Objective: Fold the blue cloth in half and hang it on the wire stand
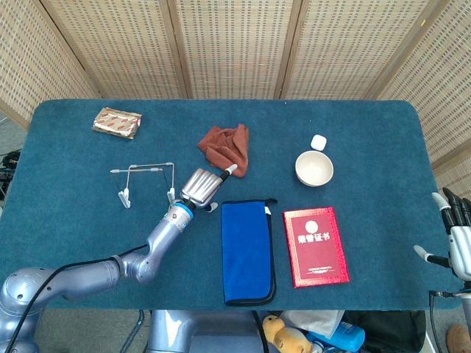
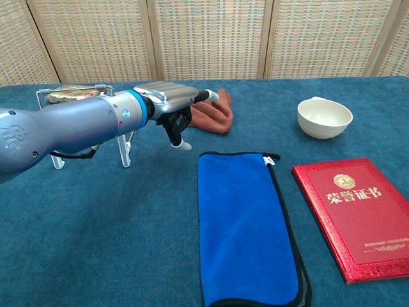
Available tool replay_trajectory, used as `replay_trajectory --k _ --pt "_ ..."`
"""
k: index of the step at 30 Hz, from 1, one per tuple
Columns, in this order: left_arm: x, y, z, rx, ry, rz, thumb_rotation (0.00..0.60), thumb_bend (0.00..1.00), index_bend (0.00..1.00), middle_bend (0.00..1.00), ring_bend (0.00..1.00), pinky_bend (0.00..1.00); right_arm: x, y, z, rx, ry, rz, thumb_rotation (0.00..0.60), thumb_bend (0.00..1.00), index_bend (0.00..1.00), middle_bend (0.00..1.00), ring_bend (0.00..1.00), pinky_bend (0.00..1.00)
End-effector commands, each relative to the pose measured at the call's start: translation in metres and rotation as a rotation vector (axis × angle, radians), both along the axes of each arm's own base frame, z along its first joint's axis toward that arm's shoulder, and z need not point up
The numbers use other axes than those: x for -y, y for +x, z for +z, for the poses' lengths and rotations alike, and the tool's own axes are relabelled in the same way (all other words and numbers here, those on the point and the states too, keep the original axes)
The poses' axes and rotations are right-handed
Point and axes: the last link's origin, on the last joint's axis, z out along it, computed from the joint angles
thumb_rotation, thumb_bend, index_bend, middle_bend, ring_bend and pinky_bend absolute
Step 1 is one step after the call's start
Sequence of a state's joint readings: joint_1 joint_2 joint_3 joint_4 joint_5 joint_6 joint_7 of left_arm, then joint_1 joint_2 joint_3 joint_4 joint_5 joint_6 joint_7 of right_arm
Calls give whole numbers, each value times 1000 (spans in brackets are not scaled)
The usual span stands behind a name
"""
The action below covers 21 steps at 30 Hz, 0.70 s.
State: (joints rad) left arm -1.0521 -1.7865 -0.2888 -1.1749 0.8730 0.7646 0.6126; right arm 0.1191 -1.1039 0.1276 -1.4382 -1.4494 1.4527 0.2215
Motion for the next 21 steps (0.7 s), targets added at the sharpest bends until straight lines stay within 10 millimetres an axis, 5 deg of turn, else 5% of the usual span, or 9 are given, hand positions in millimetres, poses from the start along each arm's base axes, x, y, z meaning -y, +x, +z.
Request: replay_trajectory --k 1,21 --pt "2 5 -2 -4 5 44 600 239 122 958 946 963 0 0 0 2 1 -1 600 0 4 0 0 0" --pt "10 24 -15 16 -72 311 600 279 303 1000 1000 1000 0 0 0 12 20 -10 600 0 5 0 0 0"
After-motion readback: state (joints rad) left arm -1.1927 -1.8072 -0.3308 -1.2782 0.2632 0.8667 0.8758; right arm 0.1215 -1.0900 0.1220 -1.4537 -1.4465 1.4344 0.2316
